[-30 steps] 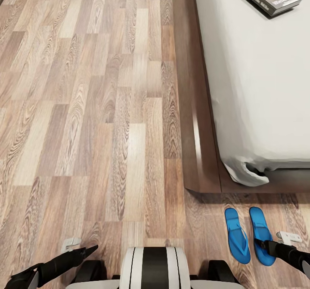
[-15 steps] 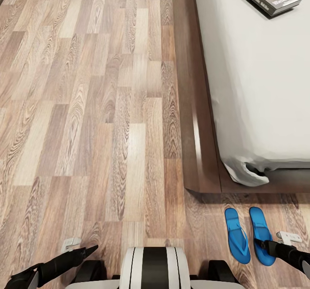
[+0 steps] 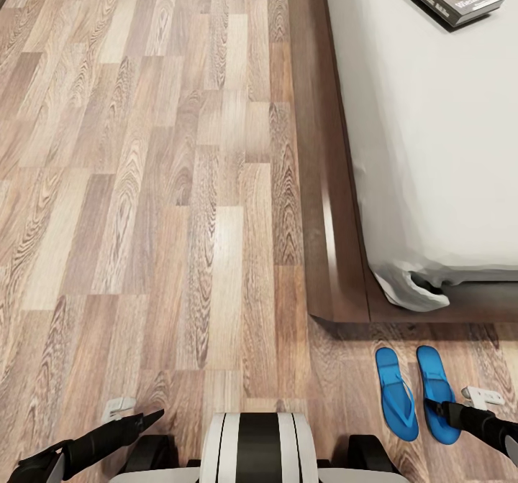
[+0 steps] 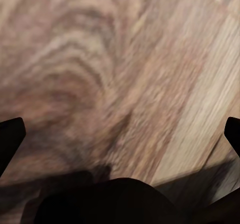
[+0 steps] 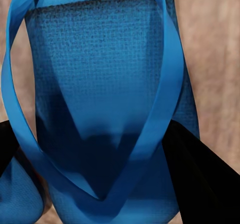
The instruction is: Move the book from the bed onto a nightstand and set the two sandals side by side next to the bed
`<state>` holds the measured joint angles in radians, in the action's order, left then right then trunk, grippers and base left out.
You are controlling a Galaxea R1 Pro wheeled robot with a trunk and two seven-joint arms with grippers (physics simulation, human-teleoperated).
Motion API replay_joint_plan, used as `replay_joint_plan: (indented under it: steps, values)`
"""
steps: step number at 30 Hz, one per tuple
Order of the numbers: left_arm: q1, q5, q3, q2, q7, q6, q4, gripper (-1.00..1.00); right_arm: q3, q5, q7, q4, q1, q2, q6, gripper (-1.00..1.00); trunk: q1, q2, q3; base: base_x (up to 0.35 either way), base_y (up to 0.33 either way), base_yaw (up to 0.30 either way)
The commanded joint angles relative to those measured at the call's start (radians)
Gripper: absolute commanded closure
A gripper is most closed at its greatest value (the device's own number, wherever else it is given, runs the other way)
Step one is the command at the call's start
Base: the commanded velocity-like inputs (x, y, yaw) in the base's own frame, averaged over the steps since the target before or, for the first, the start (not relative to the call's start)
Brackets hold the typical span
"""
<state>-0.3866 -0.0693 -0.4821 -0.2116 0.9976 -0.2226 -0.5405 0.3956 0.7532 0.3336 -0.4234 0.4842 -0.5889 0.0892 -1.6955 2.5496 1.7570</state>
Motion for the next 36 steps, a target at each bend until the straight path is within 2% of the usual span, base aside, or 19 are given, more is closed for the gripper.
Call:
replay_joint_plan:
  steps: [1, 11, 12, 28, 36]
  values:
    - [-0.002, -0.008, -0.007, 0.002, 0.007, -0.009, 0.0, -1.0, 0.008, 0.0, 0.002, 0.003, 0.007, 0.0, 0.042, 1.0, 0.0, 0.0, 0.0, 0.0, 0.0, 0.0]
    - [-0.002, -0.008, -0.007, 0.001, 0.007, -0.009, 0.0, -1.0, 0.008, 0.0, 0.002, 0.0, 0.007, 0.0, 0.041, 1.0, 0.0, 0.0, 0.0, 0.0, 0.0, 0.0]
    - [-0.002, -0.008, -0.007, 0.001, 0.007, -0.009, 0.0, -1.0, 0.008, 0.0, 0.002, 0.0, 0.007, 0.0, 0.041, -1.0, 0.0, 0.0, 0.0, 0.0, 0.0, 0.0]
    - [-0.002, -0.009, -0.007, 0.001, 0.007, -0.009, 0.0, -1.0, 0.008, 0.0, 0.002, 0.0, 0.007, 0.0, 0.041, -1.0, 0.0, 0.0, 0.0, 0.0, 0.0, 0.0]
    - [-0.002, -0.009, -0.007, 0.001, 0.007, -0.01, -0.001, -1.0, 0.008, 0.0, 0.002, 0.0, 0.007, 0.0, 0.041, -1.0, 0.003, -0.002, -0.031, 0.0, 0.0, 0.0]
